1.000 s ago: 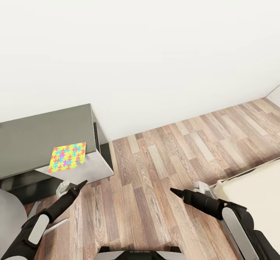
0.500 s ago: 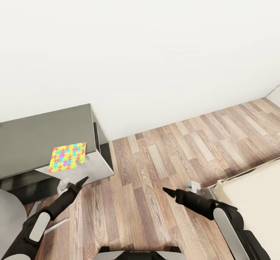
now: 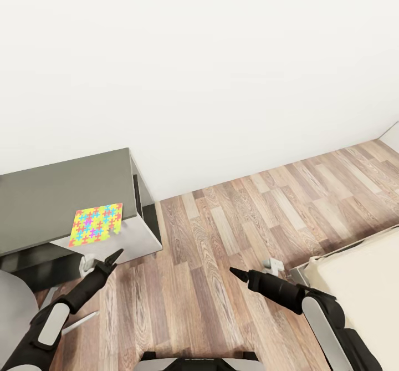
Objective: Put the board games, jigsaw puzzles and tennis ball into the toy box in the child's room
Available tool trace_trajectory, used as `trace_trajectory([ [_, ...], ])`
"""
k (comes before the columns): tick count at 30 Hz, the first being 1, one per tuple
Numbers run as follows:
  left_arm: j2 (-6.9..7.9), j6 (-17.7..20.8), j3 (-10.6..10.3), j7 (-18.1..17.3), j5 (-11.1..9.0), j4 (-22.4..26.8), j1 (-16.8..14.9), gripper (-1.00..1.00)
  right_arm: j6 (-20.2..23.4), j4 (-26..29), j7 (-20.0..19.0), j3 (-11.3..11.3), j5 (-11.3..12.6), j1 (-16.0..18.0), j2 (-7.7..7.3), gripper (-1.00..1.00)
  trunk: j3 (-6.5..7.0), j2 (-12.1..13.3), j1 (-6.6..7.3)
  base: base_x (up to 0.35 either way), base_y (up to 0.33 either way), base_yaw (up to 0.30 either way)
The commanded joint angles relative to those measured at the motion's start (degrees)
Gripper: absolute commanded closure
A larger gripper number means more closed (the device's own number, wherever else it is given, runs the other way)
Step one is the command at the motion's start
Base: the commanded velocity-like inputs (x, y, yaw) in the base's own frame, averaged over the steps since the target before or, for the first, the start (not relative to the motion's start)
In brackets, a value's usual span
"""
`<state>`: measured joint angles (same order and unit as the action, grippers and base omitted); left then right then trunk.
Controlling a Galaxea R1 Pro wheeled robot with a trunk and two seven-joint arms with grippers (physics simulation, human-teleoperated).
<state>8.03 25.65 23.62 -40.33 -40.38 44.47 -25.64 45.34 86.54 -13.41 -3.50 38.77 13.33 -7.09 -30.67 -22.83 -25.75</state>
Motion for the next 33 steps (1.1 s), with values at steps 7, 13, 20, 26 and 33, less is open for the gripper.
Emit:
trace_trajectory([
  [7,0.05,1.18,0.26,0.01,-1.85,0.00,-0.02,-1.00,0.19,0.03,-0.21,0.00,-0.18,0.03,-0.03,-1.00,-0.07,-0.09,-0.03,0.000,0.000,0.000],
  [13,-0.02,1.08,0.30,0.47,-3.78,0.00,-0.02,-1.00,0.19,0.03,-0.18,0.04,-0.18,0.03,-0.03,-1.00,-0.07,-0.09,-0.03,0.000,0.000,0.000],
  [20,-0.09,0.09,0.42,0.48,-6.05,-0.01,-0.02,-1.00,0.19,0.03,-0.18,0.07,-0.18,0.03,-0.03,-1.00,-0.07,-0.09,-0.03,0.000,0.000,0.000],
  [26,-0.07,-2.57,0.39,0.11,-11.56,-0.06,-0.02,-1.00,0.19,0.03,-0.16,0.07,-0.18,0.03,-0.03,-1.00,-0.07,-0.09,-0.03,0.000,0.000,0.000],
  [33,0.13,-3.13,0.29,-0.12,-15.07,-0.08,-0.02,-1.00,0.19,0.03,-0.20,0.07,-0.18,0.03,-0.03,-1.00,-0.07,-0.09,-0.03,0.000,0.000,0.000],
])
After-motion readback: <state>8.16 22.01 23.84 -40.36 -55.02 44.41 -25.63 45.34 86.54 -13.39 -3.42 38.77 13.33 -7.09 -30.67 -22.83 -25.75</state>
